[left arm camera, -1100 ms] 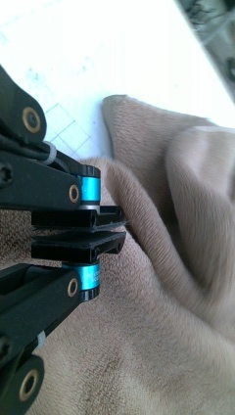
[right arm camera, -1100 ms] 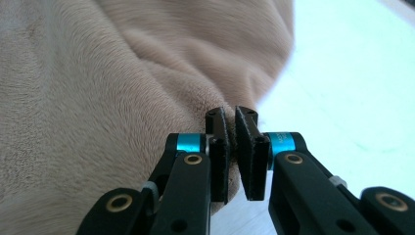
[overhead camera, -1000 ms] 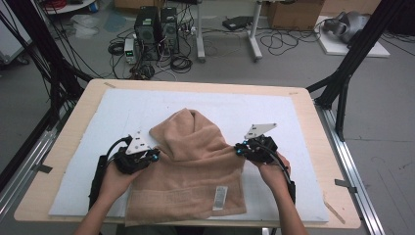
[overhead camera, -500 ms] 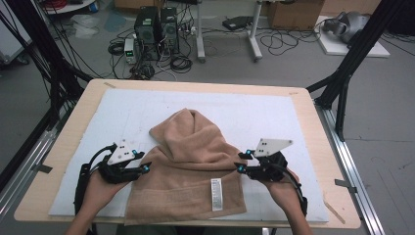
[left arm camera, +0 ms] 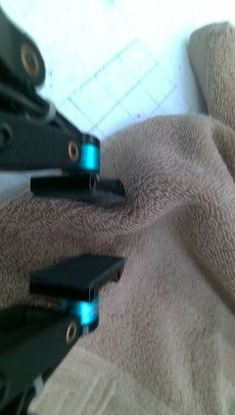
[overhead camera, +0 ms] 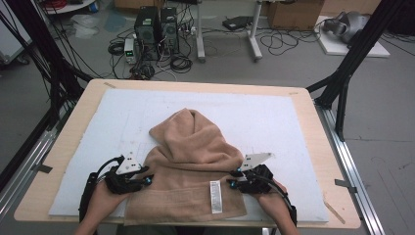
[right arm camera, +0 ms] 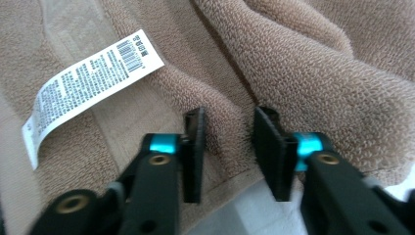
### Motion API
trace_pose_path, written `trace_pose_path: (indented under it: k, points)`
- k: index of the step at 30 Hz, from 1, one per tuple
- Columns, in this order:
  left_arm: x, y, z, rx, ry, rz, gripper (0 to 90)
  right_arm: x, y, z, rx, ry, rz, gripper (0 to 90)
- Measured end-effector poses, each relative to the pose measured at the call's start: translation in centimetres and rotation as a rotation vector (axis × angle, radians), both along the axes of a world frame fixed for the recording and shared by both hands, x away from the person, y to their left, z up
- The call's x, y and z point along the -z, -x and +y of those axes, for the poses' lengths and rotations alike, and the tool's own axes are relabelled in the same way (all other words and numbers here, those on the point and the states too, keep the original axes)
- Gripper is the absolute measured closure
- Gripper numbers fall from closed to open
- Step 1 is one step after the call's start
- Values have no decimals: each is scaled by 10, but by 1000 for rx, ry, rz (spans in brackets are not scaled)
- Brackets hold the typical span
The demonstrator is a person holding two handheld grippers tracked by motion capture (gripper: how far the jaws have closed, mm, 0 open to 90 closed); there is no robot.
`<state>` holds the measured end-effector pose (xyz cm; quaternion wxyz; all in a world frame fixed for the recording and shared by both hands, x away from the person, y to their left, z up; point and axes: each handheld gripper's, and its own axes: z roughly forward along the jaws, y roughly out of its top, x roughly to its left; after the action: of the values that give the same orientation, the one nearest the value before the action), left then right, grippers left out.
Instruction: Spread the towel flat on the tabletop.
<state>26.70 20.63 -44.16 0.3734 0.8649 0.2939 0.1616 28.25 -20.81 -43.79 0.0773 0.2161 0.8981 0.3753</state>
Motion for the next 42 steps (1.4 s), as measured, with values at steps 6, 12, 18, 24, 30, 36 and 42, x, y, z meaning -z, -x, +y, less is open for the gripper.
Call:
trace_pose_path:
  k: [6,12,18,24,30,36,42]
  points:
    - [-1,9,-4,23,-25,-48,825,-3,2,-2,-28,8,27,845]
    - [-20,28,0,33,28,-75,844,-16,26,-10,-47,-34,21,847]
    - [-45,58,4,62,3,-113,844,-45,65,-12,-97,-40,-35,848]
    - [-75,79,8,105,32,-142,696,-76,89,-13,-154,-91,-84,753]
    - [-67,51,7,79,36,-144,574,-80,63,-18,-87,-109,-115,643]
    - [-31,3,-6,47,28,-79,603,-47,12,-12,0,-49,-96,597]
    - [-9,-28,-22,47,-83,16,597,-10,-28,-6,47,10,-20,584]
